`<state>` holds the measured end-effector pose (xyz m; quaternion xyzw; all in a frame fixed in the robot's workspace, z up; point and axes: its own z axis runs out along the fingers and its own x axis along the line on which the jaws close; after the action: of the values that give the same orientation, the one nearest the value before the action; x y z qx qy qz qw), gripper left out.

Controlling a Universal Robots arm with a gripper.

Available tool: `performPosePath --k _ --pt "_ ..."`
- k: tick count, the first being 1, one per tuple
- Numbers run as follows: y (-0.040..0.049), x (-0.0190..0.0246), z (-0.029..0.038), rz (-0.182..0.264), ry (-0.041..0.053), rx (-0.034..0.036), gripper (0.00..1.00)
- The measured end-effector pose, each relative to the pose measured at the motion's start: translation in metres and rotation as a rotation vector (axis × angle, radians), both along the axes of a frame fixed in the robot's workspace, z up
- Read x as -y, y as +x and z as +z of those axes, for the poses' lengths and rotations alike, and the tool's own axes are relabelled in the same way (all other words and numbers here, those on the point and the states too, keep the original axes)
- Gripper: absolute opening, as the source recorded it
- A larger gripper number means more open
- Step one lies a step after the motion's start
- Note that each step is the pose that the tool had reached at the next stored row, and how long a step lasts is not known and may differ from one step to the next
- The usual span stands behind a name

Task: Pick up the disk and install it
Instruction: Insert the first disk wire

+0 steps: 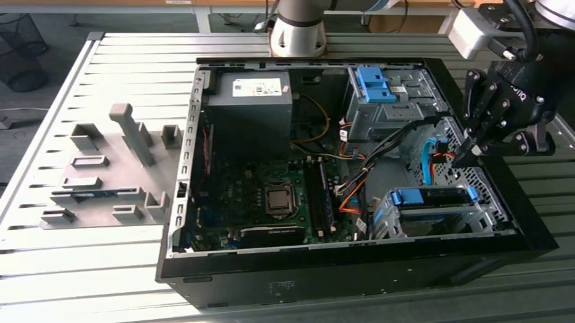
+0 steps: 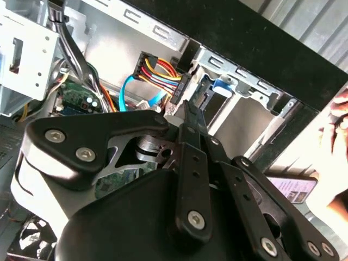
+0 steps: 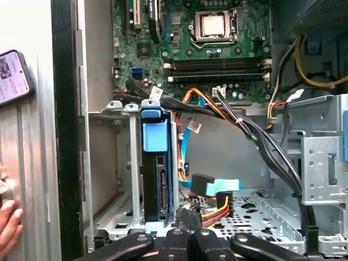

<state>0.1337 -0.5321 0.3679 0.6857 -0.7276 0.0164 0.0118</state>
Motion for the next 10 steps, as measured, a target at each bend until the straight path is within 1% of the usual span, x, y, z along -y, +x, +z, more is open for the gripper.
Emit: performPosePath --k 1,3,4,5,6,8,9,10 --pt "0.0001 -0.0011 -0.0002 0.000 -0.0035 -0.0002 0.11" --pt "0.0002 -0.0036 -0.0018 0.000 -0.0043 -0.0003 0.11" --pt "0.0001 -0.0050 -0.0032 0.000 -0.0043 -0.0003 0.17" --pt "0.0001 -0.0063 -0.0047 0.000 -0.0042 -0.0005 0.17" --pt "0.0002 -0.0101 -0.0089 0.000 -0.0042 -0.0005 0.17" --pt "0.0002 -0.0114 -0.0098 0.000 -0.0042 -0.0005 0.18" --pt "0.0002 -0.0118 -0.0107 0.000 -0.0044 -0.0005 0.25" --pt "0.0002 -0.0121 -0.0118 0.000 -0.0058 -0.0005 0.25"
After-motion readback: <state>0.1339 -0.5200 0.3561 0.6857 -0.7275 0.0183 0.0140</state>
